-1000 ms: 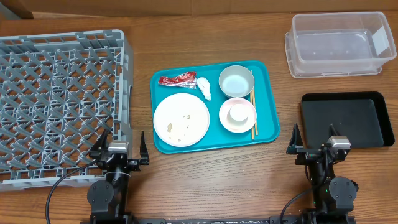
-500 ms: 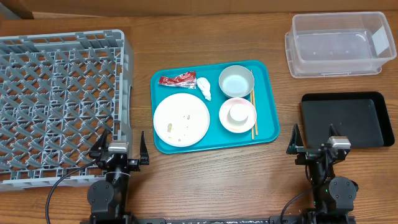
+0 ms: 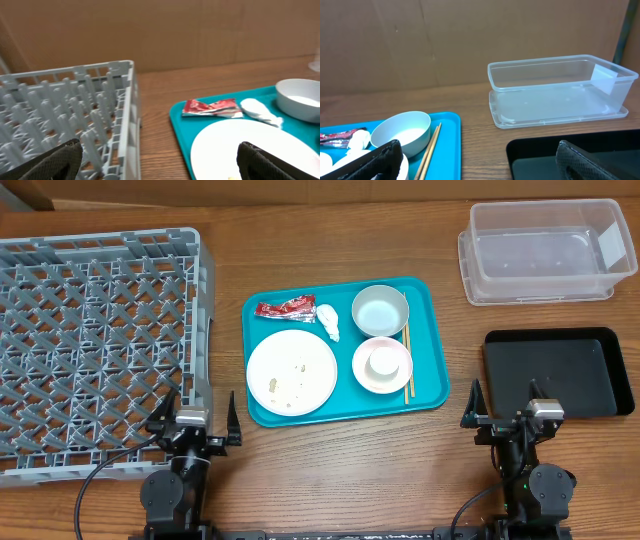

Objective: Sort waste into correct bins and load items into the dishwasher

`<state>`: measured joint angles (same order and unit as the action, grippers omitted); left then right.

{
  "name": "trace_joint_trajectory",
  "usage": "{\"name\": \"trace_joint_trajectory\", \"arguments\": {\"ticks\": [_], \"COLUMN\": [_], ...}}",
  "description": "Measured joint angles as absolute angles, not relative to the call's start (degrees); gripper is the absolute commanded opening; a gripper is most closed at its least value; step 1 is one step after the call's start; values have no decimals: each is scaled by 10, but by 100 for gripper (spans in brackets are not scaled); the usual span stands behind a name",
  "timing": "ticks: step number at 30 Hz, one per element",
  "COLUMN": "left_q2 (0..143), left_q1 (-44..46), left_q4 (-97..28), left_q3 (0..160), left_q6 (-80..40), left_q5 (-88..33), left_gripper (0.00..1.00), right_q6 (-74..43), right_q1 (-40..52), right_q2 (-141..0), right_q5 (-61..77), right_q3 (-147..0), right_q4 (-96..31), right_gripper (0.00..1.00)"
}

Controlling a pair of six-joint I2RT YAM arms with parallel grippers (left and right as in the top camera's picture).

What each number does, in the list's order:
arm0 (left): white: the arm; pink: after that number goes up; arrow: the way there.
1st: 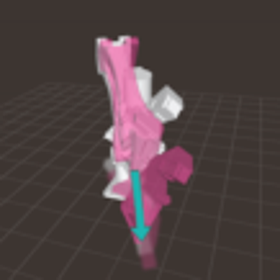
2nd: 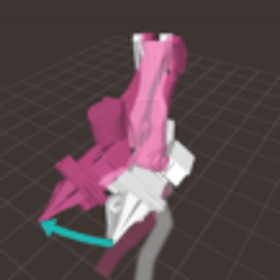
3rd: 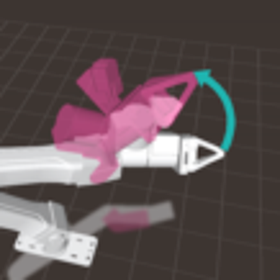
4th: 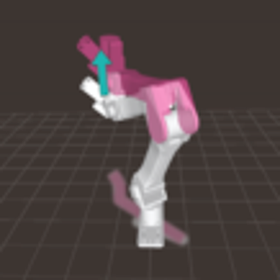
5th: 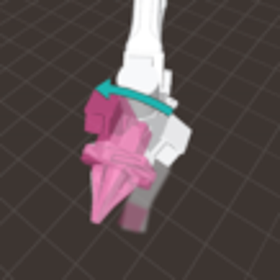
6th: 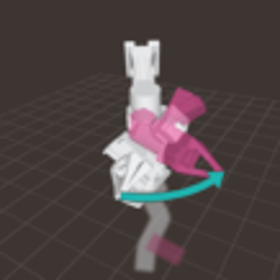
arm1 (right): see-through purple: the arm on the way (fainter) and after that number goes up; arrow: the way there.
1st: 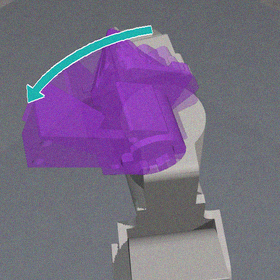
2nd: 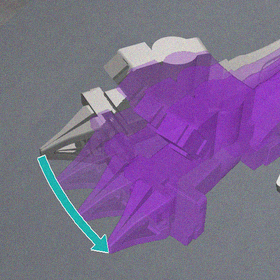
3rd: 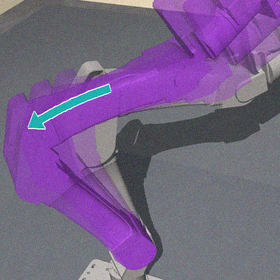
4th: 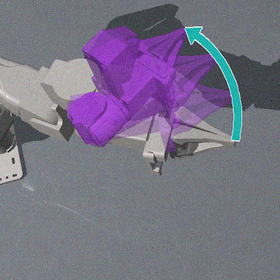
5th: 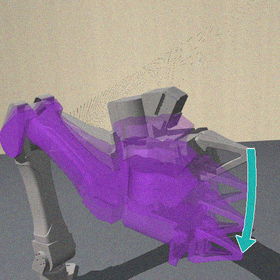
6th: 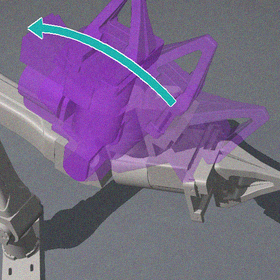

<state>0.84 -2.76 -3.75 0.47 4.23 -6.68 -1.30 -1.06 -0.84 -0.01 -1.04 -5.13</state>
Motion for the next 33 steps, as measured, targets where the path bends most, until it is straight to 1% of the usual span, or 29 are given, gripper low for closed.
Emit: {"name": "trace_joint_trajectory", "arguments": {"ticks": [4, 6, 9, 11, 14, 17, 20, 24, 27, 31, 33], "left_q2": [8, 9, 8, 7, 6, 6, 6, 6, 6, 15, 36], "left_q1": [-28, -28, -28, -28, -27, -27, -27, -27, -27, -28, -28], "left_q4": [8, 54, 138, 199, 249, 284, 375, 511, 481, 282, 166], "left_q3": [4, 5, 5, 5, 5, 4, 4, 8, 27, 111, 180], "left_q6": [18, -35, -151, -253, -414, -569, -690, -781, -802, -755, -686], "left_q5": [-102, -163, -285, -373, -470, -531, -578, -612, -623, -635, -645], "left_gripper": [100, 100, 100, 100, 100, 100, 100, 100, 100, 100, 100], "right_q6": [-13, -13, -13, -13, -13, -13, -13, -13, -13, -13, -13], "right_q1": [-10, -10, -11, -11, -11, -10, -11, -11, -10, -11, -11], "right_q2": [-8, -8, -8, -8, -8, -8, -8, -8, -8, -8, -8], "right_q5": [0, 0, 0, -1, 0, 0, 0, 0, 0, 0, 0], "right_q3": [-10, -10, -10, -10, -10, -10, -10, -10, -10, -10, -10], "right_q4": [-51, -52, -51, -52, -52, -51, -51, -52, -52, -52, -51], "right_gripper": [100, 100, 100, 100, 100, 99, 100, 100, 100, 100, 100]}}
